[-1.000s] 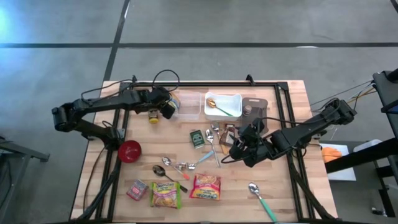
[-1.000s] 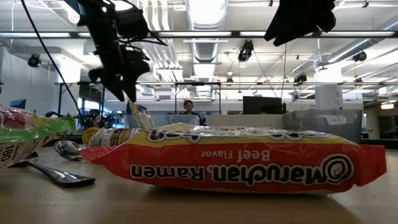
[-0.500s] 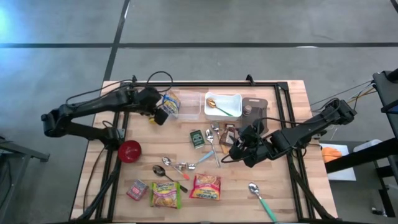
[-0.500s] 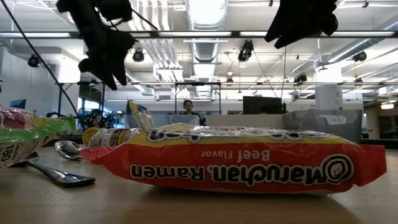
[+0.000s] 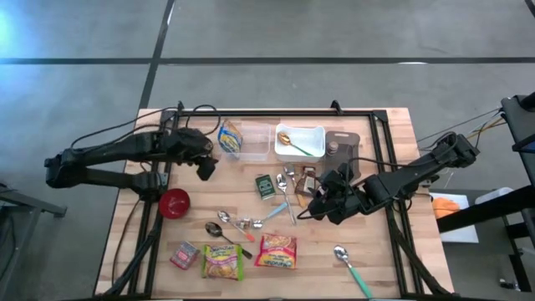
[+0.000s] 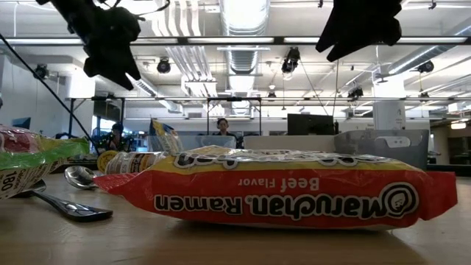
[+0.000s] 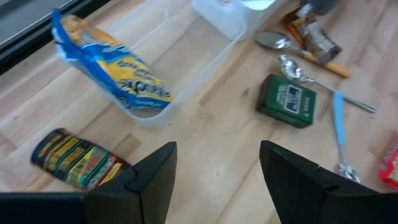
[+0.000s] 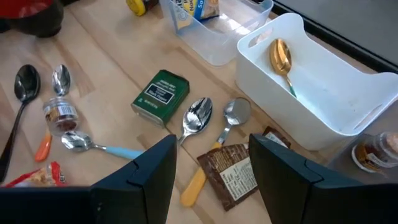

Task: Pick & Place Food Item
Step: Put the light green spoon into the white bin

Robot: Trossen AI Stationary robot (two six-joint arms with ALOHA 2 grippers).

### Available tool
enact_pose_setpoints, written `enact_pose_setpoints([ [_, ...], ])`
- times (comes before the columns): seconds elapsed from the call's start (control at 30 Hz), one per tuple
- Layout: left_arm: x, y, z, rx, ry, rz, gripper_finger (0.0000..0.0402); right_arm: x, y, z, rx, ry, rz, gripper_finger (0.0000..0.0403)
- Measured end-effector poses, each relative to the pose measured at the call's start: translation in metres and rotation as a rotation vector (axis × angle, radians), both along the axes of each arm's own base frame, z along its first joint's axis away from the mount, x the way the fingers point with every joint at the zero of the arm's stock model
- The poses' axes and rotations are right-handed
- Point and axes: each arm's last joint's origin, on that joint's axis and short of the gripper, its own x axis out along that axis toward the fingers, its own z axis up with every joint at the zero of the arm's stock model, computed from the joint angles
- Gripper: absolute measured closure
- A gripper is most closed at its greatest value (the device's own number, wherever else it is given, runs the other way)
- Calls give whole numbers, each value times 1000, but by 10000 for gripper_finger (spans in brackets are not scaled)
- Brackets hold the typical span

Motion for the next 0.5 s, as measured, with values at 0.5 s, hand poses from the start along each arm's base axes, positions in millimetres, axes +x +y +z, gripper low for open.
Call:
enact_pose_setpoints([
  [0.5, -6, -19, -19, -83, 12, -85, 167, 7, 12, -15, 395, 85, 27, 204],
])
